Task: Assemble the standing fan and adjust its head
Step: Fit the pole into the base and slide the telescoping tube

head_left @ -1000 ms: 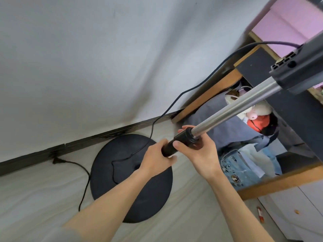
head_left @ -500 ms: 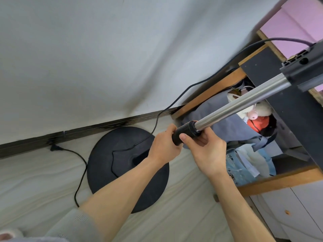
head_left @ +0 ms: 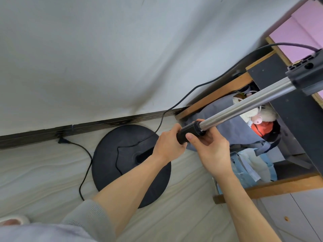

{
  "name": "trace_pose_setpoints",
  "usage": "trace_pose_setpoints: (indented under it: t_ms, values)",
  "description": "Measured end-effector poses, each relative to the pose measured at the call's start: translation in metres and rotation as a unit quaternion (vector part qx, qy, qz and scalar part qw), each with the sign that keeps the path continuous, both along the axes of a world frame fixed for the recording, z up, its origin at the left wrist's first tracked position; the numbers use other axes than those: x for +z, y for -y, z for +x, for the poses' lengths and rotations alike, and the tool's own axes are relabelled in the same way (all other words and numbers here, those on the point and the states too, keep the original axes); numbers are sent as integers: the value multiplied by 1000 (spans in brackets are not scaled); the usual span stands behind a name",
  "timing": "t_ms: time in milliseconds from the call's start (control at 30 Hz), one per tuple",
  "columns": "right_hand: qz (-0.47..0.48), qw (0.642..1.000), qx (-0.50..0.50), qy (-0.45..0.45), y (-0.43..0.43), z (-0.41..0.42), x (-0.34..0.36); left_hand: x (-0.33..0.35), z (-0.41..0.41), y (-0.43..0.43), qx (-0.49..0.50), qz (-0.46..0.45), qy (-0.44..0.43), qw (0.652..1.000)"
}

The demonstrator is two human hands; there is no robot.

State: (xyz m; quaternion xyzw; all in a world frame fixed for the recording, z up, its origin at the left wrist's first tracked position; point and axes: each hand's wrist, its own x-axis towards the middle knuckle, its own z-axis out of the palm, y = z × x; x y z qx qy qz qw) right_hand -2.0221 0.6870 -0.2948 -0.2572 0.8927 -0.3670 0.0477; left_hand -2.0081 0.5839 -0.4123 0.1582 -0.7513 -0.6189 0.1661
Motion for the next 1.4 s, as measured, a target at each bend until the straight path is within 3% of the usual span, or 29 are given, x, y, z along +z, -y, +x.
trace_pose_setpoints:
  t_ms: [367, 567, 667, 767, 833, 933, 1067, 1133, 1300, 1400]
  values:
    - [29, 991, -94, -87, 5, 5, -16, 3, 3, -6, 22, 1, 20, 1000]
    - [38, 993, -96, -56, 11, 6, -10, 1, 2, -3, 20, 22, 39, 999]
    - [110, 992, -30, -47, 5, -9, 0, -3, 5, -1, -9, 20, 36, 999]
    - [235, 969, 26, -76, 8, -32, 7, -1, 3, 2, -22, 4, 32, 999]
    - [263, 959, 35, -97, 10, -39, 6, 0, 2, 0, -19, -1, 34, 999]
    - [258, 958, -30, -120, 14, -33, 3, 1, 1, -3, -1, 4, 25, 1000]
    - [190, 971, -138, -43, 21, -23, -8, 1, -2, -4, 19, 5, 33, 999]
    - [195, 972, -118, -53, 14, -22, -10, 0, -2, -7, 14, 6, 33, 999]
    - [242, 955, 52, -166, 6, -48, 2, 2, -3, -3, -21, 5, 27, 999]
    - [245, 952, 72, -169, 9, -58, 1, 0, -2, -2, -22, 3, 30, 999]
